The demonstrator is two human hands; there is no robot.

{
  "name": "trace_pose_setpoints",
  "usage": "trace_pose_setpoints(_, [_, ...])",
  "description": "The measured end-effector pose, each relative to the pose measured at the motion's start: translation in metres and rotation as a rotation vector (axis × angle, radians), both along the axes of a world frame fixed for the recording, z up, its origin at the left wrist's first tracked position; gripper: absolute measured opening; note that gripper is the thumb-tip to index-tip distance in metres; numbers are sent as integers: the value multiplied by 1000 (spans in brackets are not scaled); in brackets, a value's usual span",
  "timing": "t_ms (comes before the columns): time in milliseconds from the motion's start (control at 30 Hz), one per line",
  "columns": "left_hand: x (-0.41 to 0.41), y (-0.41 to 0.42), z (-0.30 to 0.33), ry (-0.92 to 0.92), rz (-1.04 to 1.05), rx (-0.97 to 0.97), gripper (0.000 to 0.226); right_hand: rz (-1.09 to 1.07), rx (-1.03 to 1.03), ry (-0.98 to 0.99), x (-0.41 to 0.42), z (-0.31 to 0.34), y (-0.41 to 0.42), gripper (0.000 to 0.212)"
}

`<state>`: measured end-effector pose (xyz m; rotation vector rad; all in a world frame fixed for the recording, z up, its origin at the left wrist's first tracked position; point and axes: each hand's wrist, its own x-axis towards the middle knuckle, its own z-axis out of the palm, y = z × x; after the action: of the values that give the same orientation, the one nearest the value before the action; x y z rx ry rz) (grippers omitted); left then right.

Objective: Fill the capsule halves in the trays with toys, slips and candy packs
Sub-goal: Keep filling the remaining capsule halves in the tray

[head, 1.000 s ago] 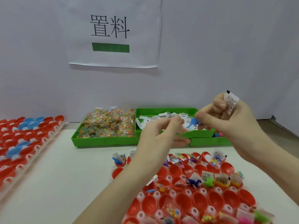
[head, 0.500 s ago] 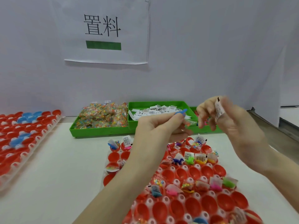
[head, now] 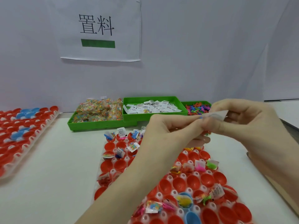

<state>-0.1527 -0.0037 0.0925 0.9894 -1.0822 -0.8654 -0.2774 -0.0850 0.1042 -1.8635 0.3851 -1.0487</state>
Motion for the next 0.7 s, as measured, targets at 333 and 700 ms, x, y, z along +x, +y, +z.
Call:
trace_pose_setpoints(333, [-13,9,-4,-86,-109,87,15,-207,20,-43,-21,-12,26,18])
trace_pose_setpoints(700, [-15,18,-10,-170,-49,161,18,-72,229,75,-24,-24,31,29])
